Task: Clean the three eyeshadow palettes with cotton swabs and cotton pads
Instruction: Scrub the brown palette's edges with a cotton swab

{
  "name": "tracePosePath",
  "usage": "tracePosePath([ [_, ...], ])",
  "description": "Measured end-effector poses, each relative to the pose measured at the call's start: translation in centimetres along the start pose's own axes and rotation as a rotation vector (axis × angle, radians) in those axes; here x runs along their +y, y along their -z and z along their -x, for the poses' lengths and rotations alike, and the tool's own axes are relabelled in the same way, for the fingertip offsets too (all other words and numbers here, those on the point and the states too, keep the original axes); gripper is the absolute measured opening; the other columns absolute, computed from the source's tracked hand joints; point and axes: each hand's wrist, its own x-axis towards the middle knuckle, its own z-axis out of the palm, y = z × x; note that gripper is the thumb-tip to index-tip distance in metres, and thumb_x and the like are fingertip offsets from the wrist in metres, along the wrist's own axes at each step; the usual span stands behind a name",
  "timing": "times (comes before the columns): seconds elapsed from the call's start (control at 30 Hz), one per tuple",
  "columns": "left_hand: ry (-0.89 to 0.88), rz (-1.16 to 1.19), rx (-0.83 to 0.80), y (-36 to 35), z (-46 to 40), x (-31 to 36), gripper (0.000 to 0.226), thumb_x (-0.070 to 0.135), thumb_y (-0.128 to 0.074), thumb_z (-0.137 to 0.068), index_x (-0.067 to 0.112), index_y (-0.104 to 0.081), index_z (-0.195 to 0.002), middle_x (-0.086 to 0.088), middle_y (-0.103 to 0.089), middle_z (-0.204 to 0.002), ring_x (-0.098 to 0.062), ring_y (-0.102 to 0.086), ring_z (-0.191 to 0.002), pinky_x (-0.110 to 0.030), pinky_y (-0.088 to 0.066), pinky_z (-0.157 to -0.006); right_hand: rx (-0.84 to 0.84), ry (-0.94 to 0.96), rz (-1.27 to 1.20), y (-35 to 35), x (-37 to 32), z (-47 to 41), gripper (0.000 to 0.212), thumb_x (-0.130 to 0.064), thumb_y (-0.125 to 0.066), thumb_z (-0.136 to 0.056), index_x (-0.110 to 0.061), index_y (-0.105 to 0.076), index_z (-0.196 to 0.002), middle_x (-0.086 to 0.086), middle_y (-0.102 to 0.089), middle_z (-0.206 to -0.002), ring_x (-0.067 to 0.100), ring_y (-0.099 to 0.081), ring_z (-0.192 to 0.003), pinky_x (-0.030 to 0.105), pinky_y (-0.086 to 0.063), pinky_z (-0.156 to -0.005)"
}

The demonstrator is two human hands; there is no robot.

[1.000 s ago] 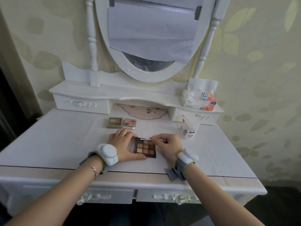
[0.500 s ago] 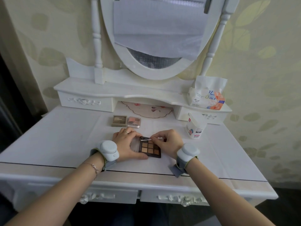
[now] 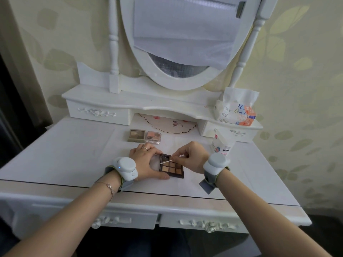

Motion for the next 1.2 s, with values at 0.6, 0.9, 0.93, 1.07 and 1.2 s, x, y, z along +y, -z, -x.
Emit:
tracePosePath([
  [0.6,0.017,-0.033,-0.038,0.1,-0.1,0.0,0.105,0.087,-0.040,-0.033,0.037,-0.043,-0.126,0.013,-0.037,-0.128,-0.011,-0.027,-0.126,-0.027,-0.019,-0.102,0.028,0.012,0.269,0.4,-2.5,-1.3,0.023,-0.015,-0.052,-0.090,-0.012,-0.074,-0.097,-0.008,-0.063,-0.072,0.011,-0.051,-0.067,0.019,-0.035,-0.066],
  [0.9,-0.002,-0.051,-0.006,0.0,0.1,-0.1,0.104,0.087,-0.038,-0.036,0.033,-0.044,-0.125,0.011,-0.039,-0.128,-0.013,-0.029,-0.126,-0.030,-0.021,-0.104,-0.136,-0.013,0.505,0.9,-4.5,-3.5,0.023,-0.012,-0.051,-0.086,-0.016,-0.072,-0.092,0.004,-0.071,-0.099,0.026,-0.066,-0.089,0.036,-0.056,-0.081],
  [0.93,-0.003,-0.047,0.001,0.0,0.1,-0.1,0.104,0.086,-0.038,-0.036,0.033,-0.045,-0.125,0.011,-0.039,-0.127,-0.012,-0.030,-0.125,-0.030,-0.021,-0.104,-0.151,-0.020,0.521,0.9,-4.6,-3.6,0.022,-0.012,-0.050,-0.085,-0.014,-0.072,-0.091,0.004,-0.071,-0.099,0.026,-0.067,-0.089,0.036,-0.056,-0.081],
  [1.07,-0.012,-0.045,0.018,0.0,0.2,-0.1,0.102,0.086,-0.038,-0.036,0.033,-0.046,-0.123,0.012,-0.040,-0.124,-0.012,-0.032,-0.122,-0.029,-0.023,-0.103,-0.188,-0.018,0.543,1.0,-4.9,-3.8,0.024,-0.010,-0.050,-0.083,-0.011,-0.073,-0.091,0.007,-0.072,-0.098,0.027,-0.068,-0.091,0.036,-0.057,-0.080],
  [1.2,-0.011,-0.039,0.022,0.0,0.2,0.0,0.103,0.086,-0.038,-0.036,0.033,-0.046,-0.123,0.012,-0.040,-0.124,-0.011,-0.032,-0.122,-0.029,-0.022,-0.103,-0.169,0.002,0.550,0.9,-5.1,-3.6,0.024,-0.010,-0.050,-0.084,-0.010,-0.072,-0.091,0.009,-0.072,-0.097,0.026,-0.067,-0.084,0.032,-0.056,-0.075],
])
